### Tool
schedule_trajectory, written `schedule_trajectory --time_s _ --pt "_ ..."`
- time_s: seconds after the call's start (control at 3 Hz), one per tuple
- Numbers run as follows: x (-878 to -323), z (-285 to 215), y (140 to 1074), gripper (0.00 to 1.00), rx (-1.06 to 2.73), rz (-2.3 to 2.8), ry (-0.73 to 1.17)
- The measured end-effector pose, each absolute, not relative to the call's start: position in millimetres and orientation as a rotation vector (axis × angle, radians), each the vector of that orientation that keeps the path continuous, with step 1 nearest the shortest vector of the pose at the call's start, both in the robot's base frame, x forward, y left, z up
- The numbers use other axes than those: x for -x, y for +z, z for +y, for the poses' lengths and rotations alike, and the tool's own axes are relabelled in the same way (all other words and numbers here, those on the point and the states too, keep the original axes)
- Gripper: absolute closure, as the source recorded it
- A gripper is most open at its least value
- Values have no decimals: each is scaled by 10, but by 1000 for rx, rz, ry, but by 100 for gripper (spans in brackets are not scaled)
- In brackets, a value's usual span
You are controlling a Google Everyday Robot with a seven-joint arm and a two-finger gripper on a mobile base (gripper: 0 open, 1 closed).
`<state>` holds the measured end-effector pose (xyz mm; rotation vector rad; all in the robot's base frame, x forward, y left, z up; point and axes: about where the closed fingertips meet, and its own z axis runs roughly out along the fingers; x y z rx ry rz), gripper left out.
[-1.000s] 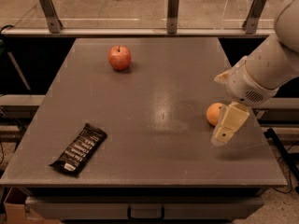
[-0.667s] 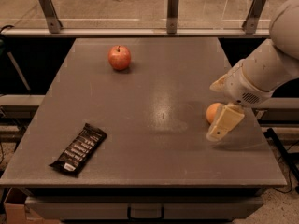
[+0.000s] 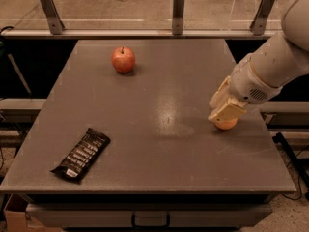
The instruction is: Move orange near apple
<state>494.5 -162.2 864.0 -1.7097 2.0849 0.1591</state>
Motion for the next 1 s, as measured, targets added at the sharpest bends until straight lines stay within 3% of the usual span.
schedule_trajectory --time_s 0.33,0.67,1.0 --pt "-5044 -1555 8867 87 1715 2031 148" --pt "-5200 -1541 9191 100 1699 1957 163" --pt "-5306 -1624 9495 100 1672 1904 226"
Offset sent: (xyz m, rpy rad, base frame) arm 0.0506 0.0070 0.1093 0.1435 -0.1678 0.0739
